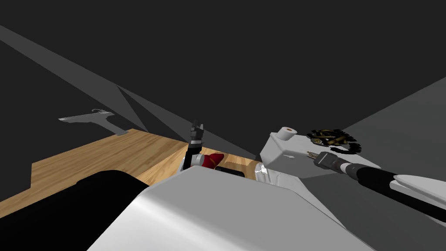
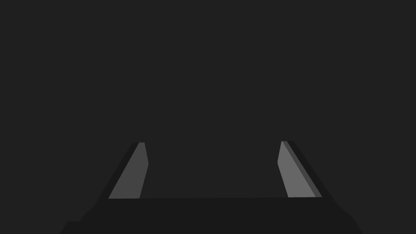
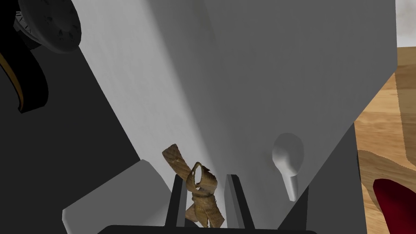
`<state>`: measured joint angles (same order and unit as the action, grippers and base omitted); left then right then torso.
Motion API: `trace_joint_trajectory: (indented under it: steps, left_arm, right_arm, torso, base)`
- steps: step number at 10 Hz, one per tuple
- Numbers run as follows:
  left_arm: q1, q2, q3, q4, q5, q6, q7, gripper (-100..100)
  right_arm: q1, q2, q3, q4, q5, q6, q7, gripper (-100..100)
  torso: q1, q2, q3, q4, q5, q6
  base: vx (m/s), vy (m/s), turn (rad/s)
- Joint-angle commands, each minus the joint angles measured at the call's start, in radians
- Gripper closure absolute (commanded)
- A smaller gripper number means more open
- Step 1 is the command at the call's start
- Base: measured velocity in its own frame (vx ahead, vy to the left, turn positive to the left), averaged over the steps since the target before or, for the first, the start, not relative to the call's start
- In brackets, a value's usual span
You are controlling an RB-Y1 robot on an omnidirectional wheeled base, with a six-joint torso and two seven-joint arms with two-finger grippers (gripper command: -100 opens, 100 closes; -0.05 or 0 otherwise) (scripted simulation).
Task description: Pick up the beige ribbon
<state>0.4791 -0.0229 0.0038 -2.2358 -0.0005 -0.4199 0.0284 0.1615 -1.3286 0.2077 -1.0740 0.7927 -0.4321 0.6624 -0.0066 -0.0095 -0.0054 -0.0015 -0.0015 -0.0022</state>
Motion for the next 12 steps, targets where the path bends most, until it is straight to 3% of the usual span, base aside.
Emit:
trace_joint_trajectory:
  steps: [1, 2, 3, 4, 5, 6, 7, 8, 9, 10, 11, 12]
  left_arm:
    - [0.000, 0.000, 0.000, 0.000, 0.000, 0.000, 0.000, 0]
    - [0.000, 0.000, 0.000, 0.000, 0.000, 0.000, 0.000, 0]
    - [0.000, 0.000, 0.000, 0.000, 0.000, 0.000, 0.000, 0]
    - [0.000, 0.000, 0.000, 0.000, 0.000, 0.000, 0.000, 0]
    - [0.000, 0.000, 0.000, 0.000, 0.000, 0.000, 0.000, 0]
    - [0.000, 0.000, 0.000, 0.000, 0.000, 0.000, 0.000, 0]
    - [0.000, 0.000, 0.000, 0.000, 0.000, 0.000, 0.000, 0]
    - [0.000, 0.000, 0.000, 0.000, 0.000, 0.000, 0.000, 0]
    - [0.000, 0.000, 0.000, 0.000, 0.000, 0.000, 0.000, 0]
    - [0.000, 0.000, 0.000, 0.000, 0.000, 0.000, 0.000, 0]
    - [0.000, 0.000, 0.000, 0.000, 0.000, 0.000, 0.000, 0]
    - [0.000, 0.000, 0.000, 0.000, 0.000, 0.000, 0.000, 0]
  right_arm:
    - [0.018, -0.006, -0.003, -0.028, 0.001, 0.005, -0.007, 100]
    - [0.065, -0.011, -0.039, -0.071, 0.010, 0.017, -0.014, 100]
    - [0.071, -0.011, -0.039, -0.083, 0.010, 0.017, -0.014, 100]
    - [0.110, -0.017, -0.075, -0.119, 0.019, 0.029, -0.020, 100]
    - [0.124, -0.017, -0.075, -0.139, 0.019, 0.029, -0.020, 100]
    - [0.162, -0.023, -0.111, -0.175, 0.028, 0.041, -0.026, 100]
    - [0.177, -0.023, -0.111, -0.195, 0.028, 0.041, -0.026, 100]
    - [0.214, -0.029, -0.147, -0.229, 0.038, 0.053, -0.033, 100]
    - [0.231, -0.029, -0.147, -0.250, 0.038, 0.053, -0.033, 100]
    - [0.265, -0.034, -0.182, -0.282, 0.047, 0.065, -0.039, 100]
    - [0.284, -0.034, -0.182, -0.306, 0.047, 0.065, -0.039, 100]
    - [0.320, -0.040, -0.218, -0.341, 0.056, 0.077, -0.046, 100]
  torso:
    - [0.000, 0.000, 0.000, 0.000, 0.000, 0.000]
    - [0.001, 0.002, 0.001, 0.000, 0.000, -0.001]
    - [0.001, 0.001, 0.001, 0.000, 0.001, 0.001]
    - [0.000, 0.001, 0.001, 0.000, 0.000, 0.000]
    - [0.000, 0.000, 0.000, 0.000, 0.001, 0.001]
    - [0.000, 0.000, 0.000, 0.000, 0.000, 0.000]
    - [0.000, 0.000, 0.000, 0.000, 0.001, 0.001]
    - [0.001, 0.000, 0.000, 0.000, 0.000, 0.000]
    - [0.000, -0.001, 0.000, 0.000, 0.000, 0.001]
    - [0.000, -0.001, 0.000, 0.000, 0.000, 0.000]
    - [0.000, -0.001, 0.000, 0.000, 0.000, 0.002]
    - [0.000, 0.000, 0.000, 0.000, 0.000, 0.001]
  base:
    - [0.017, -0.002, 0.001]
    - [0.049, -0.004, -0.089]
    - [0.051, -0.012, -0.087]
    - [0.071, -0.022, -0.139]
    - [0.062, -0.017, -0.071]
    - [0.073, -0.010, -0.093]
    - [0.067, -0.004, -0.071]
    - [0.071, -0.007, -0.173]
    - [0.062, -0.009, 0.000]
    - [0.070, -0.007, -0.084]
    - [0.065, -0.010, -0.079]
    - [0.075, -0.005, -0.146]
